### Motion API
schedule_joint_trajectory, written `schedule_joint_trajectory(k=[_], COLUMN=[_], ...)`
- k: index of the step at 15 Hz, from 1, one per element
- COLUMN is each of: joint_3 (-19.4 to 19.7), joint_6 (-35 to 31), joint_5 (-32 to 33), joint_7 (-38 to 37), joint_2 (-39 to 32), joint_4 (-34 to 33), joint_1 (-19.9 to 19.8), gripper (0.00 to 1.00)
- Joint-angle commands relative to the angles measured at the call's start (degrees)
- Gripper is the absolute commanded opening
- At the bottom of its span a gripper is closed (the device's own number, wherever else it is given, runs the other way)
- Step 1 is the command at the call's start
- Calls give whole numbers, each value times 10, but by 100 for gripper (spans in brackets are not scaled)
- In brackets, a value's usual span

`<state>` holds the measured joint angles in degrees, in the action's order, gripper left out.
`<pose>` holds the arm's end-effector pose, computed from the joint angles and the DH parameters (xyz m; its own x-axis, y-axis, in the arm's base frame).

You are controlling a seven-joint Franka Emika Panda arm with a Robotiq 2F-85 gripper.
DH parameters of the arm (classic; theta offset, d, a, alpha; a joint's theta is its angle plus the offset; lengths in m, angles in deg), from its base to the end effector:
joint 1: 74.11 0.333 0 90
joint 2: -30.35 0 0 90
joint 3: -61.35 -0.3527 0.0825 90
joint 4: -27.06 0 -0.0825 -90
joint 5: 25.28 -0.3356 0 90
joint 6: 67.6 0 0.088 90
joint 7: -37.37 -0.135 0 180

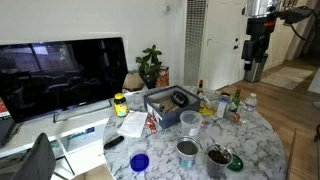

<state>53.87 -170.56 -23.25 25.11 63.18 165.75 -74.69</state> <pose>0.3028 0.0397 0.5212 0.9936 -0.1088 -0.0316 -0.1046 -0.9880 0.1138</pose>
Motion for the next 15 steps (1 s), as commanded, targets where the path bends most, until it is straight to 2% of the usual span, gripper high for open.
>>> schedule_joint_trajectory(k=[1, 3, 5, 8, 12, 15], joint_3=[5, 5, 16, 0, -21, -25], joint_6=[1, 1, -27, -133, -283, -349], joint_5=[3, 3, -23, -66, -118, -153], joint_7=[-2, -2, 70, 107, 177, 260], joint_2=[-1, -1, -34, -82, -179, -246], joint_4=[-1, -1, 7, 41, 71, 66], joint_1=[6, 6, 36, 76, 137, 170], gripper=[100, 100, 100, 100, 100, 100])
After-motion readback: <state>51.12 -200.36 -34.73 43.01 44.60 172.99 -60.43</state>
